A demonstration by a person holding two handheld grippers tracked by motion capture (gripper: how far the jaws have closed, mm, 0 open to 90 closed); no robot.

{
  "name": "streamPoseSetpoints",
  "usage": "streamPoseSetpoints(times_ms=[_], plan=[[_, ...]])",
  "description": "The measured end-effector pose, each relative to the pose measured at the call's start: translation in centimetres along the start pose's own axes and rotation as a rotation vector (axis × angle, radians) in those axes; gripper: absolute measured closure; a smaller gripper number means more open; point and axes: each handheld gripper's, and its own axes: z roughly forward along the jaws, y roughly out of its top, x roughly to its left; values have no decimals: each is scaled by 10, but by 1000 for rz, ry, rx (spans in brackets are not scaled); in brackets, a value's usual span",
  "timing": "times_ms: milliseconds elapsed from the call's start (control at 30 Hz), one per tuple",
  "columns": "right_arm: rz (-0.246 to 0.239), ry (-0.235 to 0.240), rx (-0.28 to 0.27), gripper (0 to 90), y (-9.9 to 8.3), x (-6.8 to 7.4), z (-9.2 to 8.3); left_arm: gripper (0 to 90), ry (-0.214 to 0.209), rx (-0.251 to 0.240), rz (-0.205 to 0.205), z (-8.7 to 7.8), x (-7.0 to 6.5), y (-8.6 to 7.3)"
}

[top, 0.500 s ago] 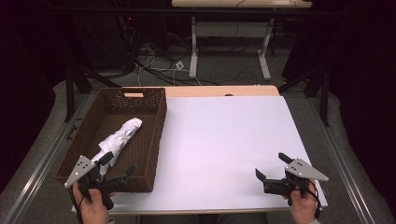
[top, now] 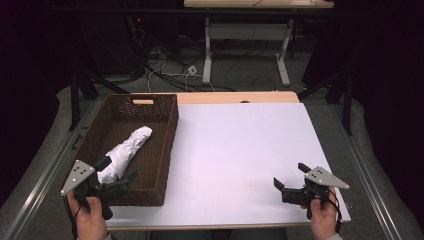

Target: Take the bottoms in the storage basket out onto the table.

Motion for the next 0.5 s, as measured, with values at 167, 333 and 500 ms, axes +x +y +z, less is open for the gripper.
streamPoseSetpoints(times_ms=[167, 333, 500], plan=[[-7, 2, 8, 0, 0, 2, 3, 1, -36, 36, -62, 6, 12, 9], [-3, 5, 11, 0, -1, 2, 2, 1, 3, 112, -49, 12, 22, 20], [4, 5, 11, 0, -1, 0, 4, 1, 34, 173, 2, 17, 29, 32]])
